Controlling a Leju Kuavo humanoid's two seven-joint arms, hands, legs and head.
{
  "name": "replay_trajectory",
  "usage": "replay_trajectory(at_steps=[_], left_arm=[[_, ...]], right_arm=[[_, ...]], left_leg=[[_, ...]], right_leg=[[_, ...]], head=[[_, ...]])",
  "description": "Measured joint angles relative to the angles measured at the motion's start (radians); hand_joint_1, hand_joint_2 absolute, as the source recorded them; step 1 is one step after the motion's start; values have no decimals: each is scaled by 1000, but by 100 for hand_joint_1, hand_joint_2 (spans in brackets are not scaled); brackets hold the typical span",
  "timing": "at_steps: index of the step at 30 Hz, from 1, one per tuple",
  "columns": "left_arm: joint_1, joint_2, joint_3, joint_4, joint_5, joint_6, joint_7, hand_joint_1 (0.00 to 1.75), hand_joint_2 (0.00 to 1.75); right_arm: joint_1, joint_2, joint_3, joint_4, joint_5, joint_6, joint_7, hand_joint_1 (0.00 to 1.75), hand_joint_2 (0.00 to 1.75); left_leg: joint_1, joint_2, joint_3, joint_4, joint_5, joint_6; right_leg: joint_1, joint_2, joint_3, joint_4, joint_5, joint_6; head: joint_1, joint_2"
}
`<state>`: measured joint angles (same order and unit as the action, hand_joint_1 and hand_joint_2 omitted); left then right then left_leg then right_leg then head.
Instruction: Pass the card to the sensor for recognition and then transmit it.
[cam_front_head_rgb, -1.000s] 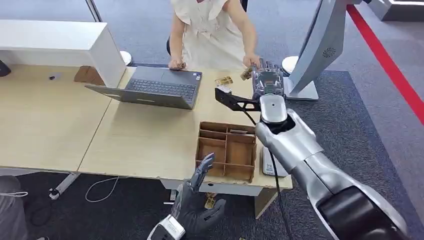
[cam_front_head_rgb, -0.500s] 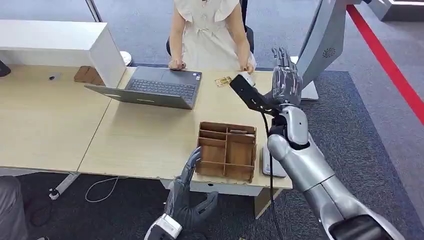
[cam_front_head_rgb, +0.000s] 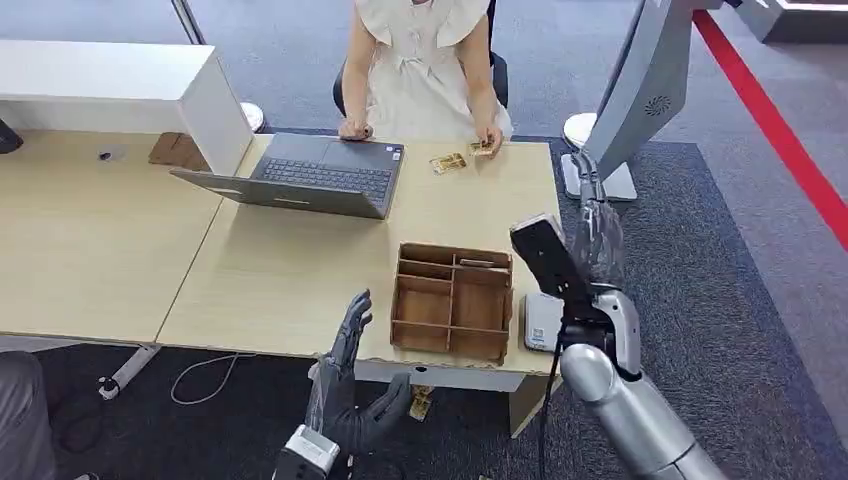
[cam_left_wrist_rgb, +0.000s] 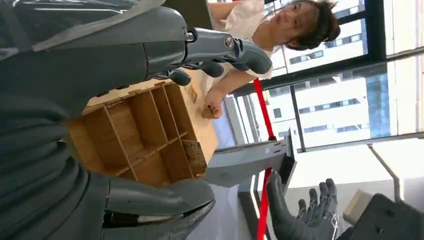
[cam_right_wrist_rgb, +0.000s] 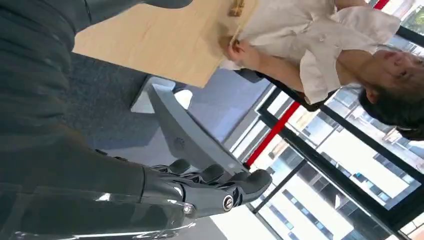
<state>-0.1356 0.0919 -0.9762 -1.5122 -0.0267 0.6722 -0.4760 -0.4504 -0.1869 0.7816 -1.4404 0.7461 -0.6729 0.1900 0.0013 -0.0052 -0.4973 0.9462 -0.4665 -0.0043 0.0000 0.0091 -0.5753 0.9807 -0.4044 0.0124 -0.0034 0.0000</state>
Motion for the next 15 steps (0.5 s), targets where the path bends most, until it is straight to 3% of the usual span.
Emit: replay_trajectory(at_steps=[6,15], left_arm=[[7,11,0,-24,-3,3,8,0,175],[12,16,-1,-33,-1,5,8,0,175]], right_arm=[[67,-39,1,-61,132,-2,8,0,175],[79,-74,14,-96,154,2,15,0,175]], left_leg=[[0,0,0,0,0,0],[0,0,0,0,0,0]], right_leg=[[0,0,0,0,0,0],[0,0,0,0,0,0]], head=[[0,0],[0,0]])
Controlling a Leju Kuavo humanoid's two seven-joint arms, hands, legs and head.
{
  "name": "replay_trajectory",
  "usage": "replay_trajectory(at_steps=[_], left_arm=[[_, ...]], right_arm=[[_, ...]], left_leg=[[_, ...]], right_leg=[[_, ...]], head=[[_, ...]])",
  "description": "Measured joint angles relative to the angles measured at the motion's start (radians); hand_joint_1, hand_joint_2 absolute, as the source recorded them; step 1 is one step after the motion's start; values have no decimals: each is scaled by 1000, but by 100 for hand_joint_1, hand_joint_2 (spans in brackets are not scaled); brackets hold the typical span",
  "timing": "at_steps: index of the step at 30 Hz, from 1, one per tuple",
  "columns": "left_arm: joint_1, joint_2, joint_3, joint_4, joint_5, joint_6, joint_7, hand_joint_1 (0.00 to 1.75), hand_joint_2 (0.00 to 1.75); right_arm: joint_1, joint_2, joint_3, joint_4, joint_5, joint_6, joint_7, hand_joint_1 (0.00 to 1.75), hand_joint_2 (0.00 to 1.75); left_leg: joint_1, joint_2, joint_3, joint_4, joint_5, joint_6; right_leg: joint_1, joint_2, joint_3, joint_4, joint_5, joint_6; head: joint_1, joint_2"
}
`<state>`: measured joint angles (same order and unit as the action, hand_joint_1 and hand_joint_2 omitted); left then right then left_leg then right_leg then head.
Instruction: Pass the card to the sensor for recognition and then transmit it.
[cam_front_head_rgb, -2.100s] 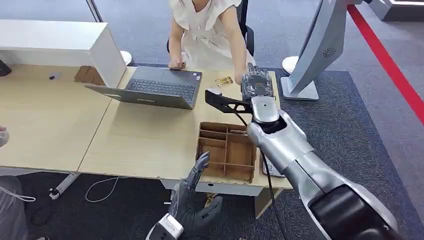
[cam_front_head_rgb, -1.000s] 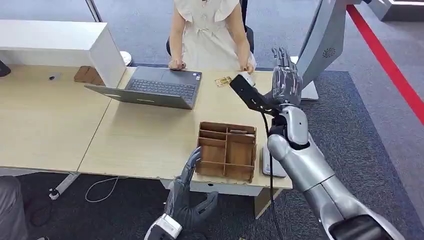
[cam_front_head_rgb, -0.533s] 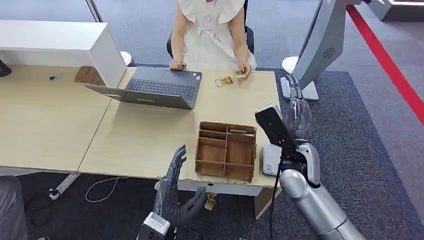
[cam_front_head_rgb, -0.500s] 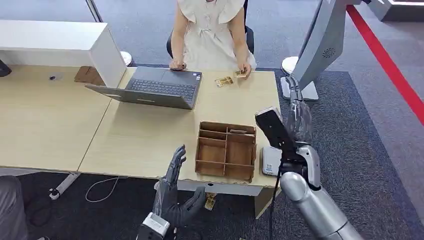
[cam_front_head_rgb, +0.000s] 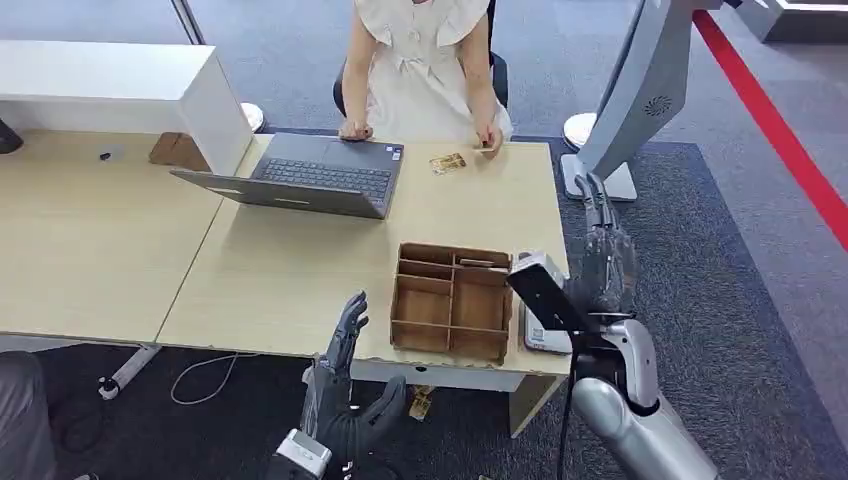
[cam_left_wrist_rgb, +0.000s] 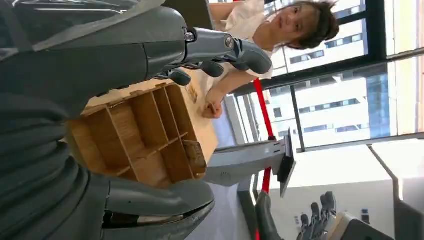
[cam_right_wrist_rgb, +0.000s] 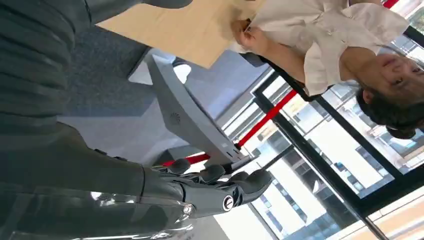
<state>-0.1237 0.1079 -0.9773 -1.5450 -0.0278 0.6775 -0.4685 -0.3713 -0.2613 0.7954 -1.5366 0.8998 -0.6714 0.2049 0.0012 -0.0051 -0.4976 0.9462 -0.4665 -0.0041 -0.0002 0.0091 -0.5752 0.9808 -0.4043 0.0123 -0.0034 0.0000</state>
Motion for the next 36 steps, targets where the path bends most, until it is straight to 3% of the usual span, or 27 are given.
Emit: replay_trajectory(at_steps=[6,14,36], left_arm=[[0,0,0,-2,0,0,-3,0,175],[-1,0,-3,-2,32,0,-22,0,175],[-1,1,-4,-2,34,-2,-20,0,175]], right_arm=[[-24,-7,19,-1,106,9,26,0,175],[-95,-6,82,23,350,90,91,0,175],[-167,72,167,214,336,182,91,0,175]], left_leg=[[0,0,0,0,0,0],[0,0,0,0,0,0],[0,0,0,0,0,0]], right_leg=[[0,0,0,0,0,0],[0,0,0,0,0,0],[0,0,0,0,0,0]], head=[[0,0],[0,0],[0,0]])
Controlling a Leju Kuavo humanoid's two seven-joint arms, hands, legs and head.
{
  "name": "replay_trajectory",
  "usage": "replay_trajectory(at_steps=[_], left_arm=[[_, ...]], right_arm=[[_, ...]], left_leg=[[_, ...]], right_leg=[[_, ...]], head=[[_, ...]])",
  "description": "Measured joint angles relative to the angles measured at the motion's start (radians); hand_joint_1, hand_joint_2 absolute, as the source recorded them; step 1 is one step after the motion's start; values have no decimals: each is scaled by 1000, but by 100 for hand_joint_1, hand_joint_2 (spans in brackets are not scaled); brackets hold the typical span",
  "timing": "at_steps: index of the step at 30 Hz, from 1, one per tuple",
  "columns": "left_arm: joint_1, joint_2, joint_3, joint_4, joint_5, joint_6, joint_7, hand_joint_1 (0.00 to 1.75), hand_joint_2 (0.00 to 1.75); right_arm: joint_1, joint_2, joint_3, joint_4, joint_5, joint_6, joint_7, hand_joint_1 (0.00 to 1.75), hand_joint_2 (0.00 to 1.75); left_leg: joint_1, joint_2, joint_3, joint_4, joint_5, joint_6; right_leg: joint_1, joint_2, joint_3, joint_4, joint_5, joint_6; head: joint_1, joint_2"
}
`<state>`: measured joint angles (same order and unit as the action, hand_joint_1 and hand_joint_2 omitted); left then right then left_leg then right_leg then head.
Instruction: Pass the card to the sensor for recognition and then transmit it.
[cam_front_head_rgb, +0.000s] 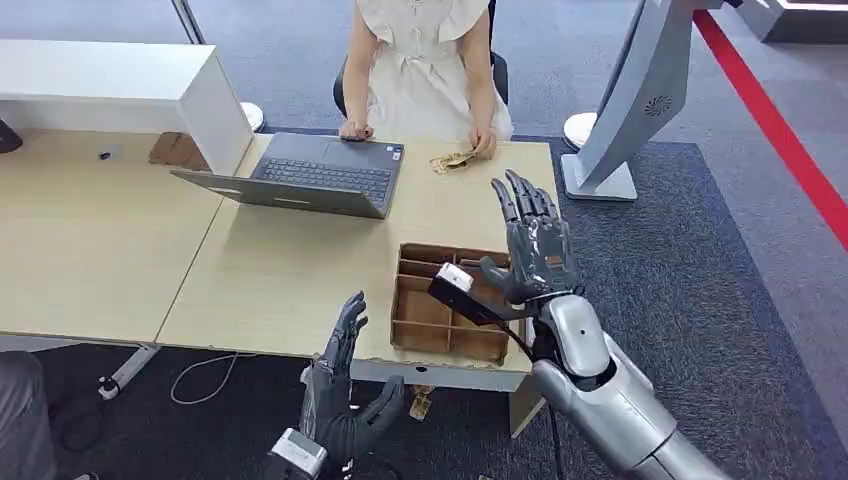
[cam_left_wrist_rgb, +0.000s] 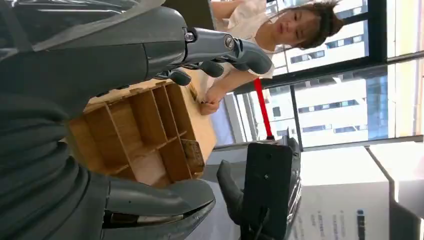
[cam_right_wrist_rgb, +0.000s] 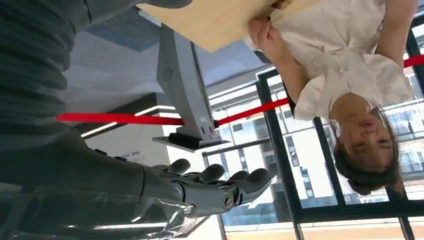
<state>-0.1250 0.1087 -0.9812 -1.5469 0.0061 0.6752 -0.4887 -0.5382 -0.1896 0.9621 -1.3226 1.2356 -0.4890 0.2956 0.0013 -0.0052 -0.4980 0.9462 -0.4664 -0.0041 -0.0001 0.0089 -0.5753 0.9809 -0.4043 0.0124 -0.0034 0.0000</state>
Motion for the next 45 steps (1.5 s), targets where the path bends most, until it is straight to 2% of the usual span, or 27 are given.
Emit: replay_trajectory(at_steps=[13,25,45], left_arm=[[1,-3,1,2,2,-13,-10,0,175],[0,-6,5,9,3,-50,-20,0,175],[3,-26,31,30,3,-76,-39,0,175]], right_arm=[[-14,15,21,45,-9,53,0,0,175],[-40,26,44,89,-22,123,-27,0,175],[-92,66,85,204,-48,134,-51,0,175]], left_leg=[[0,0,0,0,0,0],[0,0,0,0,0,0],[0,0,0,0,0,0]], right_leg=[[0,0,0,0,0,0],[0,0,0,0,0,0],[0,0,0,0,0,0]], head=[[0,0],[0,0],[0,0]])
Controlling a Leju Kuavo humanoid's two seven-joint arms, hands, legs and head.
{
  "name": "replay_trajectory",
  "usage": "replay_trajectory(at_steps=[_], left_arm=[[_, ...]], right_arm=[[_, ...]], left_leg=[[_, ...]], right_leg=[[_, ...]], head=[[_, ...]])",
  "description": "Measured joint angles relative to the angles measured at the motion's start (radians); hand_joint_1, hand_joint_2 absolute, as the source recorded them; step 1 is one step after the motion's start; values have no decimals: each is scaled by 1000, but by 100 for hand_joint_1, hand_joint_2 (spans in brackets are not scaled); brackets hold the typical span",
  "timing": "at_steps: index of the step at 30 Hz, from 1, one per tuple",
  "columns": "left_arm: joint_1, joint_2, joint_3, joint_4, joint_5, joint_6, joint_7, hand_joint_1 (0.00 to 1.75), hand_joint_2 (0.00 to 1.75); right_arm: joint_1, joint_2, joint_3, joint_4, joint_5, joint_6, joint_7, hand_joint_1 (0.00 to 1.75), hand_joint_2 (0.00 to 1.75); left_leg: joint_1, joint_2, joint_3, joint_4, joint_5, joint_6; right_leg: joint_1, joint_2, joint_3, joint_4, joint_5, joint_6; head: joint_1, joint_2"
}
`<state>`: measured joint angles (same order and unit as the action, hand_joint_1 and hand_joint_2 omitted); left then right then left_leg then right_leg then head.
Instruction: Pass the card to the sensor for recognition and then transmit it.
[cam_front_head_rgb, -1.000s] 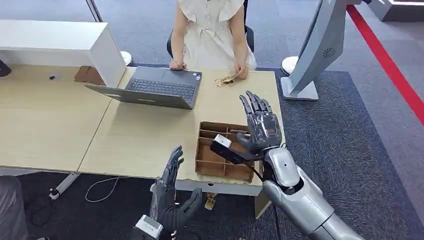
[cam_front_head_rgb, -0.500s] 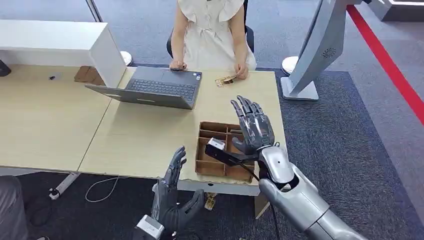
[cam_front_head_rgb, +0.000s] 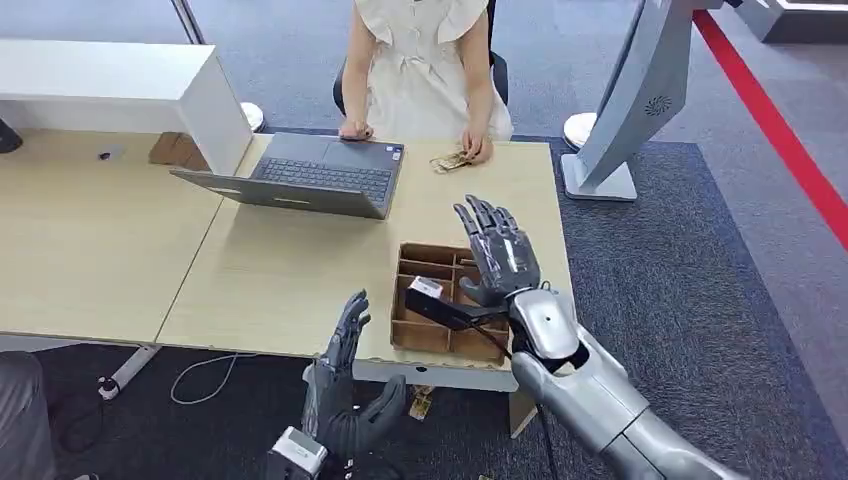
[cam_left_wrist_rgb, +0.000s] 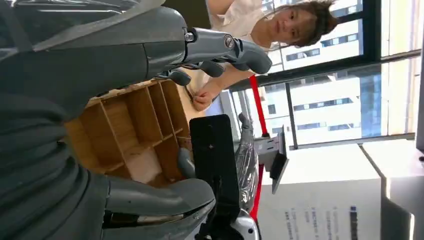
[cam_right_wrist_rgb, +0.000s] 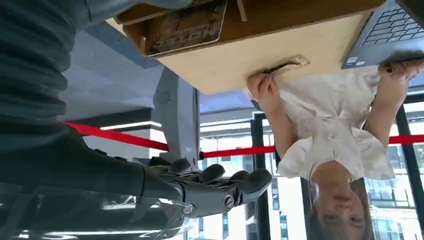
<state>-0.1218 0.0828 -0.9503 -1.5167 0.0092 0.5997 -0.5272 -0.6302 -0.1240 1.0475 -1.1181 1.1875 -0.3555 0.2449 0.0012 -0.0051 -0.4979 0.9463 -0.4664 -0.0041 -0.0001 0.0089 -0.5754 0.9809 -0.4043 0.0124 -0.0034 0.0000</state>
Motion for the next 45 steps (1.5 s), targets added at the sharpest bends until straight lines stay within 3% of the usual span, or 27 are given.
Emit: replay_trajectory(at_steps=[11,31,45], left_arm=[[-3,-16,12,24,0,-23,-16,0,175],[-2,-22,24,32,-7,-53,-17,0,175],[-5,-19,18,29,9,39,-8,0,175]], right_arm=[[-37,18,20,74,6,41,4,0,175],[-39,13,21,111,15,54,43,0,175],[-40,17,10,120,38,42,31,0,175]], left_leg=[[0,0,0,0,0,0],[0,0,0,0,0,0],[0,0,0,0,0,0]], right_leg=[[0,0,0,0,0,0],[0,0,0,0,0,0],[0,0,0,0,0,0]], head=[[0,0],[0,0],[0,0]])
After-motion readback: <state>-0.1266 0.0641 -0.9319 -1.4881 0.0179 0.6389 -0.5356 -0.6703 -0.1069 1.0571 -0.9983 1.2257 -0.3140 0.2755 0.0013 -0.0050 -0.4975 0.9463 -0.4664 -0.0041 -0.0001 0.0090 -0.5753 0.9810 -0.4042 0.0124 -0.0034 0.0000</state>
